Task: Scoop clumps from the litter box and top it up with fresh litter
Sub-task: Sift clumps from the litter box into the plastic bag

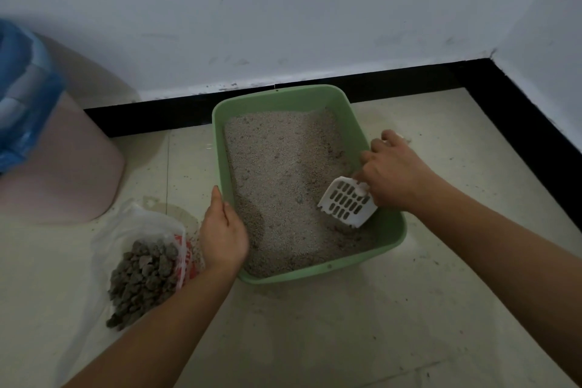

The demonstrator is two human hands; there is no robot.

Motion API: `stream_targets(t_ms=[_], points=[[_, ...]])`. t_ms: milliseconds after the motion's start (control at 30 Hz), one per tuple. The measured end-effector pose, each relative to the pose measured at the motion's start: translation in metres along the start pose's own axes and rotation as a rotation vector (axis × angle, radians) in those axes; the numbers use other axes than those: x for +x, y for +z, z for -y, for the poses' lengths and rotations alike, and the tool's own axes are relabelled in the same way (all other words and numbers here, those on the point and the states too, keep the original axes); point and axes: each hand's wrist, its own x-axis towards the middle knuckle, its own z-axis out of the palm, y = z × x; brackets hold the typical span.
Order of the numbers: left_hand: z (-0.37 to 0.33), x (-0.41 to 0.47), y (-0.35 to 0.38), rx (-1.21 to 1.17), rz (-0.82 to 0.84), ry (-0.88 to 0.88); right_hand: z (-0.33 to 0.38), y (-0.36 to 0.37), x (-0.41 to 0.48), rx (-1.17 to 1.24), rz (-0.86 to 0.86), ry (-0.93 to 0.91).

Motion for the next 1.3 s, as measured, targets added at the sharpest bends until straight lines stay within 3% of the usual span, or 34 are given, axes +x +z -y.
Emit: stream_targets(t_ms=[267,500,800,1133,1300], points=[[0.000,0.000,0.000,-0.025,-0.015,-0.003,0.006,-0.012,0.002,-0.137,-0.096,-0.063],[0.002,0.001,0.001,-0.055,0.001,-0.002,-0.004,0.008,0.002,0.111,0.023,-0.141],[0.000,-0.001,0.000,-0.090,-0.003,-0.023,0.003,0.022,0.018,0.284,0.031,-0.150],[0.005,0.002,0.002,-0.142,-0.010,-0.030,0.074,0.055,0.011,1.078,0.211,0.066],[0.006,0.003,0.003,-0.175,-0.013,-0.047,0.081,0.062,0.012,1.247,0.218,0.095]])
